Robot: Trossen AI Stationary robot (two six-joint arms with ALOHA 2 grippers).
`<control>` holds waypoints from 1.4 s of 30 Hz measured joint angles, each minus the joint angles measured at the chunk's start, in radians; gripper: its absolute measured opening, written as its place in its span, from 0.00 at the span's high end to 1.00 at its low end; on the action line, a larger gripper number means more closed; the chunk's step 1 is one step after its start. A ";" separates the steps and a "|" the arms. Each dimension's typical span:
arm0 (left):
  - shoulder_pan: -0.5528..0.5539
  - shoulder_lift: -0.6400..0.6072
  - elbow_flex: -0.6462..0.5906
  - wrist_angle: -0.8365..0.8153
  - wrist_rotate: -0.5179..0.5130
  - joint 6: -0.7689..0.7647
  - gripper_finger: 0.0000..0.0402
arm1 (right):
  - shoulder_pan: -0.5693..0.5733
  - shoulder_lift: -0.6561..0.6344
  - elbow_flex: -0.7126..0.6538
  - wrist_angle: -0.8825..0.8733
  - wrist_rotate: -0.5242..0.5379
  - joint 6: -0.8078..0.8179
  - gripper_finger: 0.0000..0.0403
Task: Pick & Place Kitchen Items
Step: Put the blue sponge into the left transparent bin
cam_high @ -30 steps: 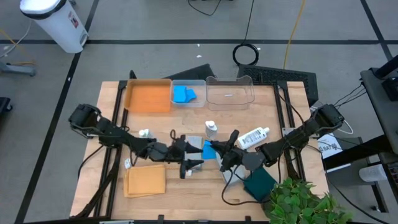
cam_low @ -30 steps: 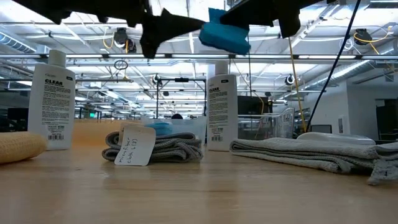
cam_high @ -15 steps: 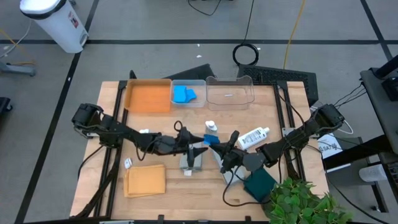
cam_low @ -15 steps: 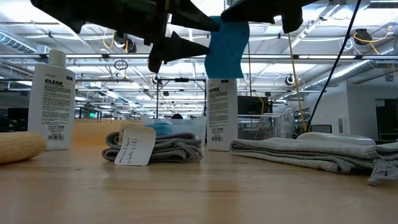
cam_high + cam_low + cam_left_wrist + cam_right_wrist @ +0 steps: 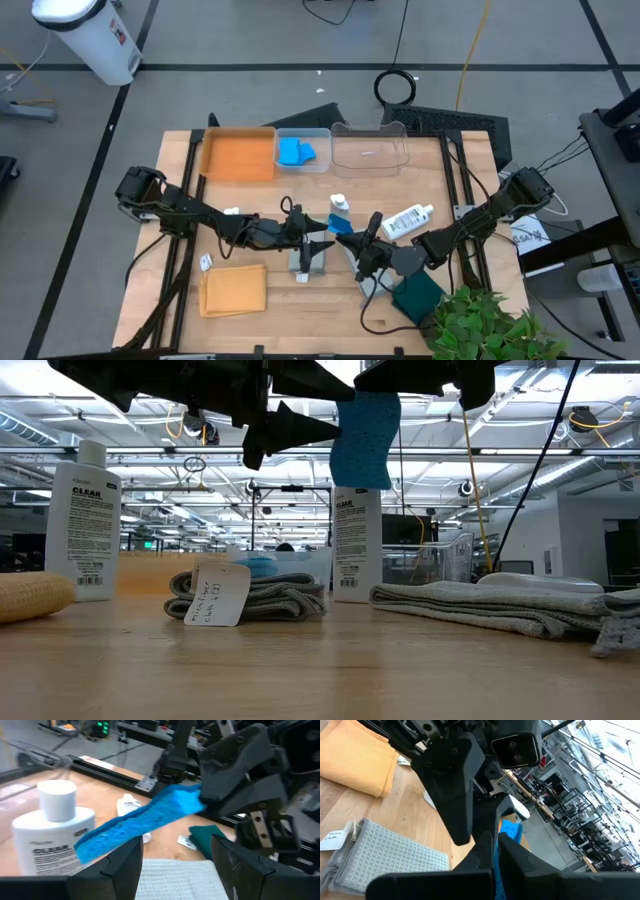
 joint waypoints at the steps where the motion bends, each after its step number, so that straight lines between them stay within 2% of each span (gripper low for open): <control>1: 0.000 0.000 0.000 0.000 0.020 0.001 0.41 | 0.000 0.000 0.000 0.000 0.000 0.000 1.00; 9: 0.000 -0.007 0.000 -0.003 0.170 0.031 0.41 | 0.000 0.000 0.000 -0.007 0.001 0.024 1.00; 13: 0.000 -0.007 0.001 -0.018 0.252 0.046 0.41 | 0.000 0.000 0.000 -0.007 0.001 0.140 1.00; 16: -0.001 -0.006 0.001 -0.080 0.255 0.048 0.41 | -0.008 0.000 0.000 -0.008 0.001 0.198 1.00; 21: 0.027 -0.021 0.001 -0.224 0.143 -0.018 0.41 | -0.016 0.000 0.000 -0.008 0.001 0.210 0.99; 26: 0.062 -0.020 0.001 -0.375 0.141 -0.013 0.41 | -0.015 0.000 0.000 -0.007 0.000 0.210 0.98; 32: 0.042 0.047 0.000 -0.350 0.099 0.009 0.41 | -0.015 0.000 0.000 -0.007 0.000 0.198 0.98; 35: 0.008 0.079 0.008 -0.372 0.014 0.035 0.41 | -0.015 0.000 0.000 -0.006 -0.001 0.197 0.97; 42: -0.086 0.123 0.162 -0.639 -0.278 0.223 0.41 | -0.016 0.000 0.000 -0.003 -0.001 0.195 0.98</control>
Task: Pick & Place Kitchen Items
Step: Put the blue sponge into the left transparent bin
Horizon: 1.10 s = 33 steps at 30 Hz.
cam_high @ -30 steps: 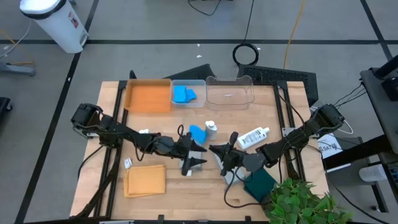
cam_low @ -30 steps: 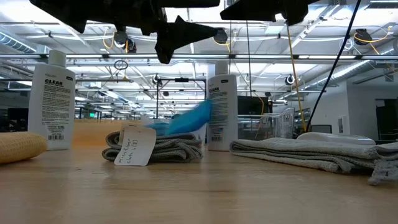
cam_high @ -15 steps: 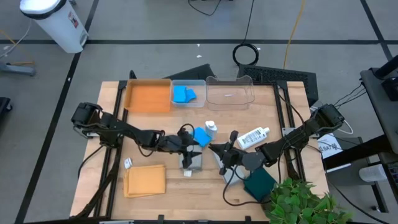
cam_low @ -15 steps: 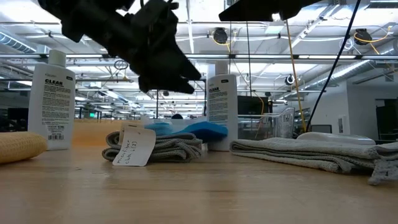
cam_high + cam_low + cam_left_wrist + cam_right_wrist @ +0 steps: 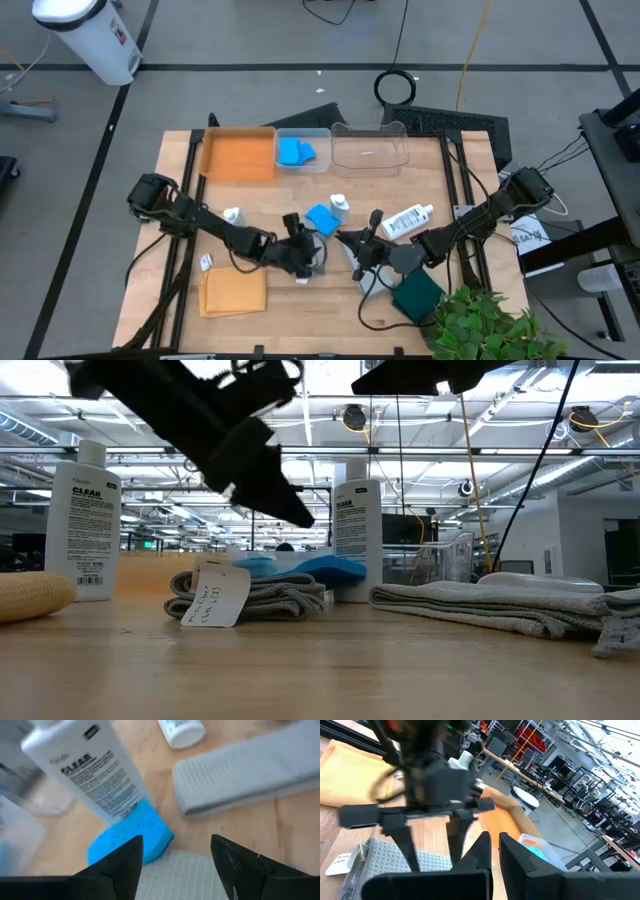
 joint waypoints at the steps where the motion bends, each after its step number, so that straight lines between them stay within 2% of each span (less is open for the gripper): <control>1: -0.012 0.020 0.020 -0.001 -0.026 0.040 0.41 | -0.003 0.000 0.000 0.001 0.000 0.000 0.98; 7: -0.032 0.159 0.123 0.004 -0.173 0.178 0.41 | -0.004 0.000 0.000 -0.003 0.000 0.002 0.97; 13: -0.024 0.232 0.177 -0.011 -0.209 0.224 0.41 | -0.004 0.000 0.000 -0.005 0.000 0.003 0.98; 20: 0.002 0.235 0.179 -0.065 -0.211 0.168 0.41 | -0.004 0.000 0.000 -0.005 -0.001 0.003 0.98; 33: 0.084 0.234 0.168 -0.076 -0.105 0.106 0.41 | -0.005 0.000 0.000 -0.003 -0.001 0.003 0.98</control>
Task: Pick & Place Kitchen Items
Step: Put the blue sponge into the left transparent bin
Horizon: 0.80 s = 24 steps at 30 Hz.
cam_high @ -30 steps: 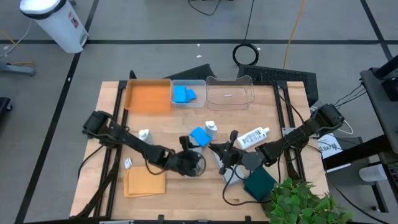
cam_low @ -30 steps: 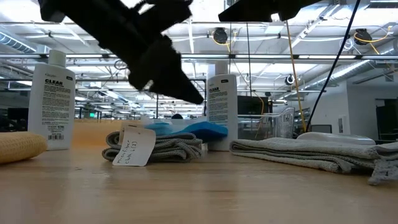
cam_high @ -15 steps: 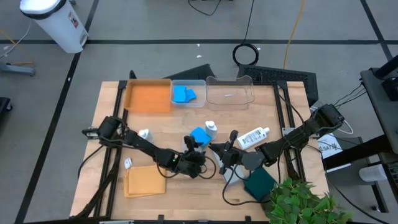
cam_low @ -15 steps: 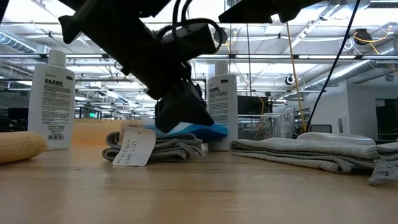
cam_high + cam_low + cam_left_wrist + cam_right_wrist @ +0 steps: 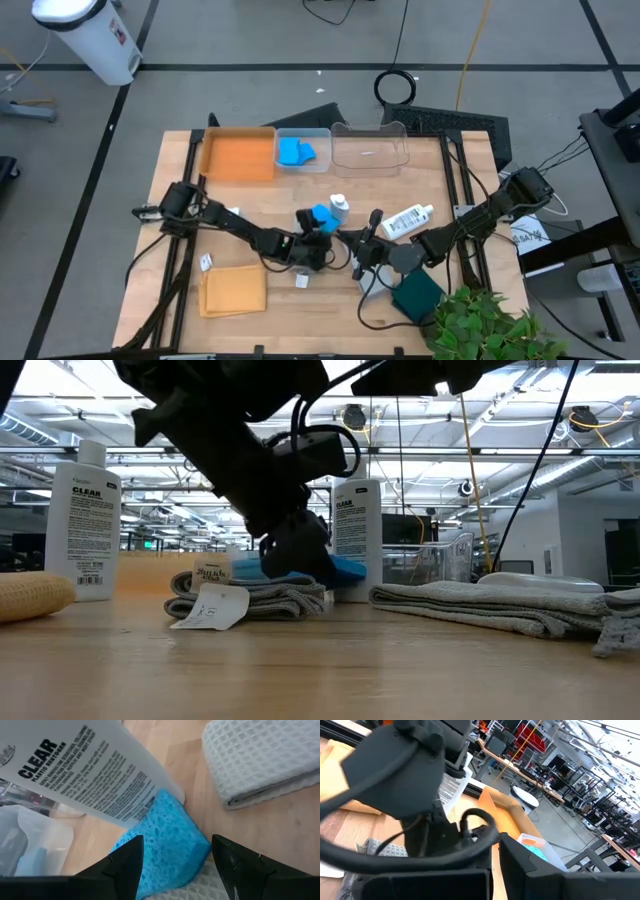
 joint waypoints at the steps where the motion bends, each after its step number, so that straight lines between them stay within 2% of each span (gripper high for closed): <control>1: 0.005 0.000 0.000 0.001 0.006 0.000 0.41 | 0.000 0.000 0.000 0.000 0.000 0.000 0.98; 17: 0.042 0.000 0.000 -0.006 0.034 -0.054 0.42 | 0.000 0.000 0.000 -0.001 0.000 0.000 0.98; 20: 0.042 0.000 0.000 -0.006 0.034 -0.052 0.49 | 0.000 0.000 0.000 0.000 0.000 0.000 0.99; 24: 0.041 -0.004 0.000 -0.007 0.034 -0.049 0.70 | 0.000 0.000 0.000 -0.001 0.000 0.000 0.99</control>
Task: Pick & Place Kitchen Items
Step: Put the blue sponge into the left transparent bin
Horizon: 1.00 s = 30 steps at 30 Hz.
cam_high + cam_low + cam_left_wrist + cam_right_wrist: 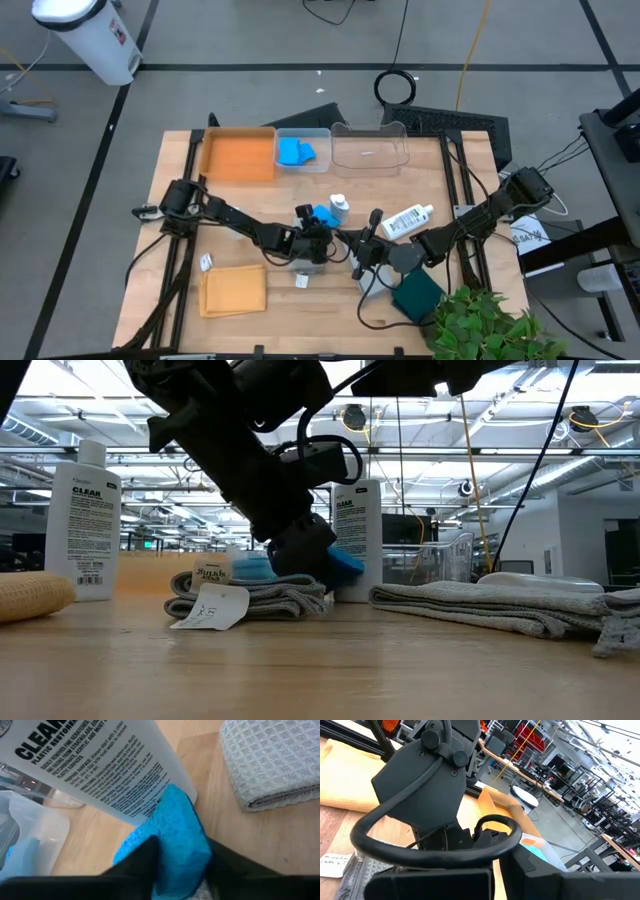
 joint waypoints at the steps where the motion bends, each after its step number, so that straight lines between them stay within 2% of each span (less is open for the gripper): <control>1: 0.000 -0.003 0.000 0.000 -0.001 0.000 0.76 | 0.000 0.000 0.000 0.000 0.000 0.000 0.99; 3: 0.000 -0.015 0.000 -0.007 0.000 0.003 0.90 | 0.000 0.000 0.000 0.000 0.000 0.000 0.99; 5: -0.003 -0.039 -0.001 -0.031 -0.001 0.005 0.96 | 0.000 0.000 0.000 0.000 0.000 0.000 0.99; 10: -0.021 -0.147 -0.001 -0.129 -0.095 -0.001 0.92 | 0.000 0.000 0.000 0.000 0.000 -0.002 1.00; 15: -0.036 -0.296 -0.001 -0.267 -0.167 -0.007 0.98 | 0.000 0.000 0.000 0.000 0.000 -0.001 0.99; 21: -0.012 -0.443 -0.001 -0.342 -0.338 -0.003 0.97 | 0.000 0.000 0.000 0.000 0.000 0.000 0.99; 26: 0.112 -0.486 0.001 -0.308 -0.308 0.041 0.97 | 0.000 0.000 0.000 0.000 0.000 0.000 0.99; 30: 0.262 -0.459 0.000 -0.276 -0.169 0.036 0.97 | 0.000 0.000 0.000 0.000 0.000 0.000 0.99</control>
